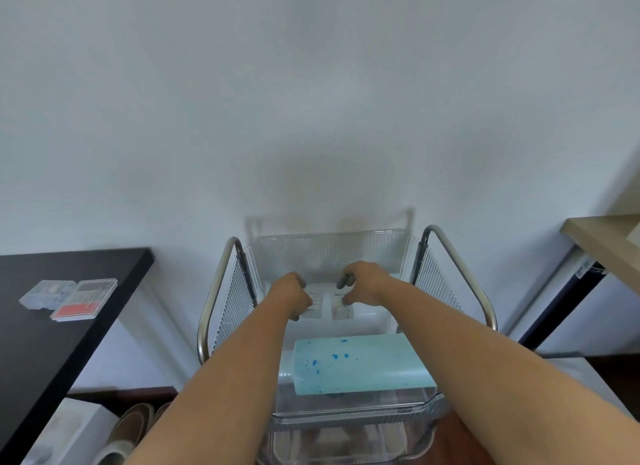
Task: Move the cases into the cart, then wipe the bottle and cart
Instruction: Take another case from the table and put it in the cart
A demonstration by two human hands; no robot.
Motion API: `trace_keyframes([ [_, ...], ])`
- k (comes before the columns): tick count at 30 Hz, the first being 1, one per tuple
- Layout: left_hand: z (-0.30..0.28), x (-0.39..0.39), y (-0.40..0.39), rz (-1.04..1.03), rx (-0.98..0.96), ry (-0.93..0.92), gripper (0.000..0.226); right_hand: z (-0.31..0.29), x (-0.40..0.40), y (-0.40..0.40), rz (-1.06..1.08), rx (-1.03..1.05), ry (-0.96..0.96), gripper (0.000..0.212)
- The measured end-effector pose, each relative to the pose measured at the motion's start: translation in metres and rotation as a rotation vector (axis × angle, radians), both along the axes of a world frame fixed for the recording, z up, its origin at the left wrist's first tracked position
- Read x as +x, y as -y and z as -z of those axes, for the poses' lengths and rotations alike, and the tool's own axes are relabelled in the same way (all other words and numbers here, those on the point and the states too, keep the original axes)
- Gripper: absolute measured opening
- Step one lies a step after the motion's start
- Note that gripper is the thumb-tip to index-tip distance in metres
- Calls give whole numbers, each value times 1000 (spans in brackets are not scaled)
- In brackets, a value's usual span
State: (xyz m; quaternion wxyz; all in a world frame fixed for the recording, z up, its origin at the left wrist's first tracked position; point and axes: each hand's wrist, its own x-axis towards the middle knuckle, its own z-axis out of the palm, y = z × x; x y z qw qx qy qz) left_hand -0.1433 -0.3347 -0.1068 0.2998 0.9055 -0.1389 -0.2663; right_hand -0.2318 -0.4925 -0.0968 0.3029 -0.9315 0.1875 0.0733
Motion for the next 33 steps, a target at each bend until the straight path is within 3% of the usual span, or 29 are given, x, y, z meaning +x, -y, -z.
trace_keyframes([
  [6, -3, 3, -7, 225, 26, 33, 67, 0, -7, -4, -163, -269, -32, 46],
  [10, 1, -1, -7, 272, 94, 150, 66, 1, -10, -2, -167, -357, -21, 48],
  [15, 6, -3, 6, 256, 88, 215, 58, 7, -10, 3, -102, -365, 1, 49],
  [19, 9, -1, 15, 267, 95, 259, 56, 10, -7, 7, -84, -344, 16, 61],
  [24, 13, 0, 24, 260, 75, 295, 58, 18, -3, 10, -61, -331, 29, 48],
  [33, 18, 1, 27, 252, 52, 311, 58, 25, -1, 13, -7, -354, 41, 49],
])
